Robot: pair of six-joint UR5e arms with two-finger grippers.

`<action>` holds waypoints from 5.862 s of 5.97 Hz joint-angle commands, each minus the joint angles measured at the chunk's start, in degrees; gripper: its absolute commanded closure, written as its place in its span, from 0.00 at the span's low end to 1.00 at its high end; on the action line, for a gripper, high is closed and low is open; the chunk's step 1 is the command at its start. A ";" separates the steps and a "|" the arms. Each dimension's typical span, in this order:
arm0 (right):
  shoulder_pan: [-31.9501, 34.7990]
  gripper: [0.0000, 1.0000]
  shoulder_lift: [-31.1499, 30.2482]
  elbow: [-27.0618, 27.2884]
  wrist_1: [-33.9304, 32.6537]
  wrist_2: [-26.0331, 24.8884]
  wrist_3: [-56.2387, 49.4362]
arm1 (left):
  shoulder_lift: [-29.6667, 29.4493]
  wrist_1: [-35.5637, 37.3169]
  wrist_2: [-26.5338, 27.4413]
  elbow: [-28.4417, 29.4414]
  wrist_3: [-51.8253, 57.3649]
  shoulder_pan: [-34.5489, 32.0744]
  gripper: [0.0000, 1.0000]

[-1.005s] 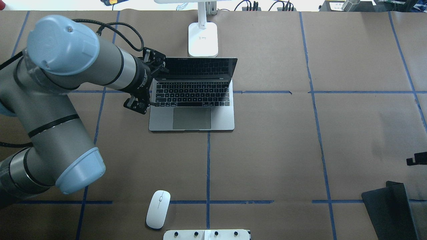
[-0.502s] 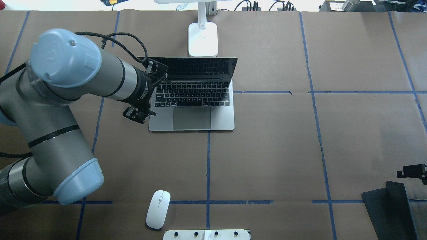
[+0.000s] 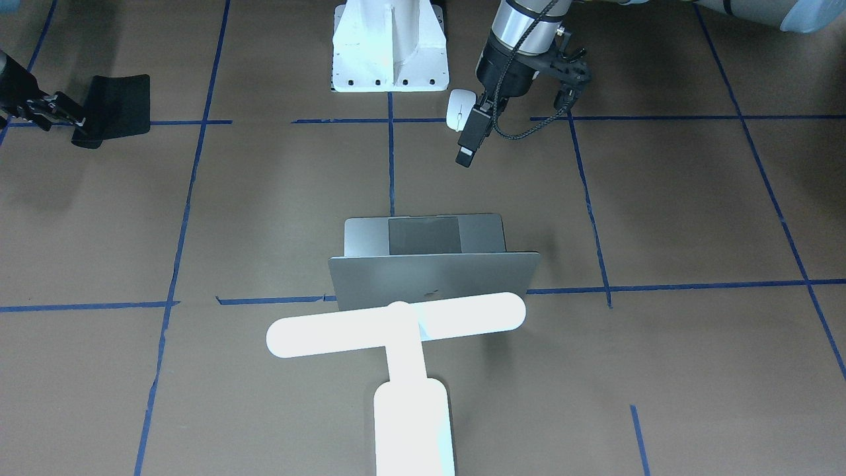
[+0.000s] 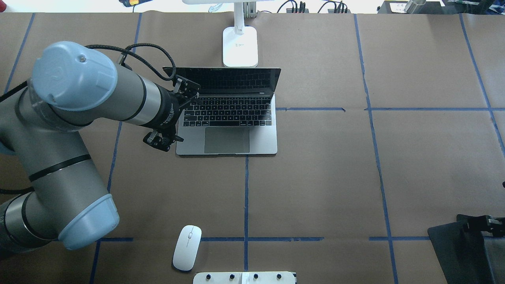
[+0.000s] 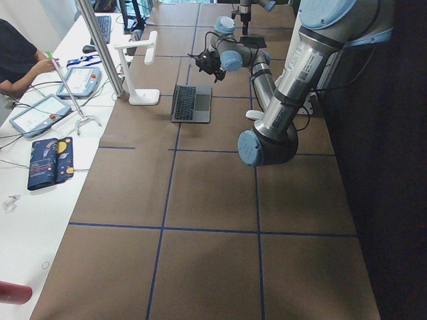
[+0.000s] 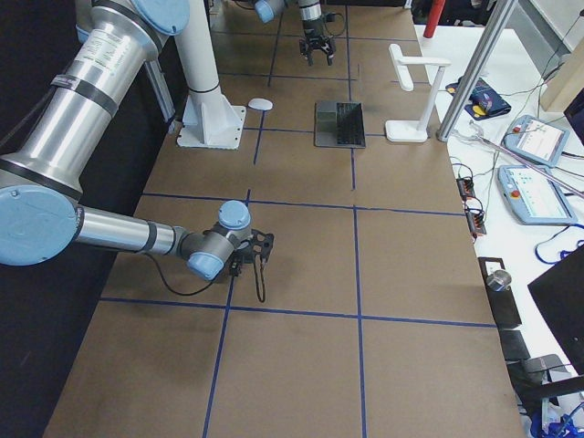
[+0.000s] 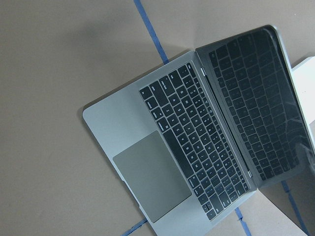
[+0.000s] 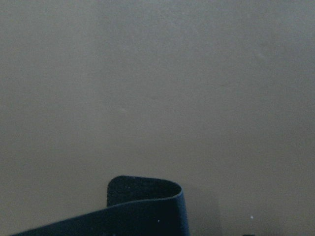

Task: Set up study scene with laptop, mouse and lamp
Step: 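Grasp the black mouse pad with the right gripper and carry it beside the laptop, then release the mouse pad with the right gripper while the left gripper reaches the mouse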

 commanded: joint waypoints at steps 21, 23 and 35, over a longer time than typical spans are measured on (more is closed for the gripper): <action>10.92 0.00 57.80 -19.50 -21.18 -3.76 3.19 | 10.67 16.63 1.14 -16.32 20.43 9.09 0.00; 13.19 0.00 54.05 -12.93 -21.62 1.14 3.18 | 12.33 18.51 7.70 -16.24 36.39 18.65 0.00; 19.63 0.00 28.62 11.28 -21.27 8.29 3.10 | 11.81 -1.35 7.82 2.75 69.09 26.62 0.00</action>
